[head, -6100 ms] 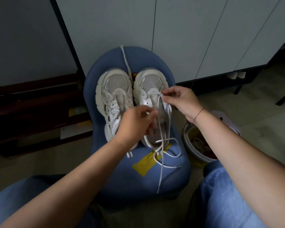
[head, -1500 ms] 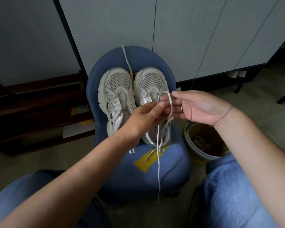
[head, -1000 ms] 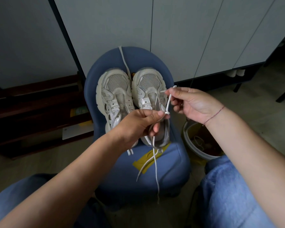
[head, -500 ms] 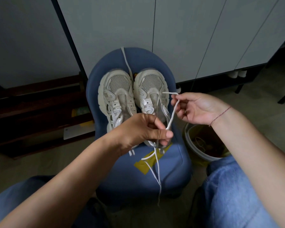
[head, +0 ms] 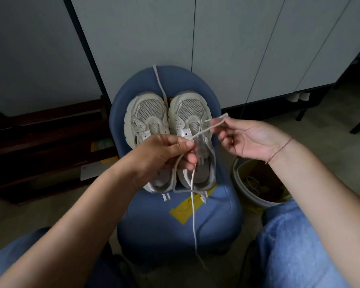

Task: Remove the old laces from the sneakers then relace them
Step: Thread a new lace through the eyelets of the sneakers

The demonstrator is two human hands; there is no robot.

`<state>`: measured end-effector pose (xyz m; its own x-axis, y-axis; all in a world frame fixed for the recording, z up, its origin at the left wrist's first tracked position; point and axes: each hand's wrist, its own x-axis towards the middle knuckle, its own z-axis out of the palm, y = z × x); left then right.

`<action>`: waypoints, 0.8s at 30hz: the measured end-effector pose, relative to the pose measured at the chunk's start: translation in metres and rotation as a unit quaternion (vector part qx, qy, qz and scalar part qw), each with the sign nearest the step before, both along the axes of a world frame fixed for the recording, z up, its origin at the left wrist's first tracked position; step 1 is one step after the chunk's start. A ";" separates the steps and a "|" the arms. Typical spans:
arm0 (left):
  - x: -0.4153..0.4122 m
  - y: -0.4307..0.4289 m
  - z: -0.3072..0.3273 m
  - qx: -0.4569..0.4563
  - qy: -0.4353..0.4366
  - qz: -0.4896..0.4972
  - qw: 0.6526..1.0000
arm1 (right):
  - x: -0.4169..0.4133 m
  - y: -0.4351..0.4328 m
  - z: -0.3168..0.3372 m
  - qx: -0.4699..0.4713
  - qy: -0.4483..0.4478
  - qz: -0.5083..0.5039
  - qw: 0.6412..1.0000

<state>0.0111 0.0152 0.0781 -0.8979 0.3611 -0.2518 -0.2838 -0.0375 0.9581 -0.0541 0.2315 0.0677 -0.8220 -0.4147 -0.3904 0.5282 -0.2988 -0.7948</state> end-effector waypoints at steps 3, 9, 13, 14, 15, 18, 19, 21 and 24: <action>-0.002 -0.004 -0.001 -0.070 0.036 0.045 0.996 | -0.001 0.000 -0.006 0.252 0.143 -0.047 0.956; 0.001 -0.007 0.019 -0.060 0.161 0.113 0.979 | 0.014 -0.011 0.013 0.269 0.445 -0.040 0.853; 0.004 -0.002 0.021 -0.074 0.160 0.094 0.980 | 0.029 -0.029 0.016 0.207 0.455 0.109 0.859; 0.003 -0.002 0.021 -0.076 0.151 0.090 0.981 | 0.030 -0.032 0.015 0.219 0.456 0.102 0.856; 0.003 -0.002 0.020 -0.077 0.142 0.086 0.983 | 0.028 -0.032 0.013 0.233 0.462 0.088 0.851; 0.003 -0.006 0.019 -0.086 0.119 0.073 0.986 | 0.019 -0.025 0.014 0.246 0.463 0.033 0.851; 0.003 -0.007 0.019 -0.088 0.115 0.070 0.987 | 0.015 -0.020 0.013 0.258 0.458 -0.003 0.851; 0.002 -0.010 0.019 -0.089 0.105 0.072 0.988 | 0.004 -0.008 0.009 0.302 0.431 -0.113 0.843; 0.001 -0.013 0.020 -0.091 0.093 0.079 0.988 | -0.010 0.010 0.003 0.333 0.364 -0.259 0.831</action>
<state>0.0117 0.0026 0.0976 -0.9765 0.1761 -0.1240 -0.1056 0.1103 0.9883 -0.0639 0.2414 0.0704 -0.9416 0.1774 0.2864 -0.2262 0.2971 -0.9277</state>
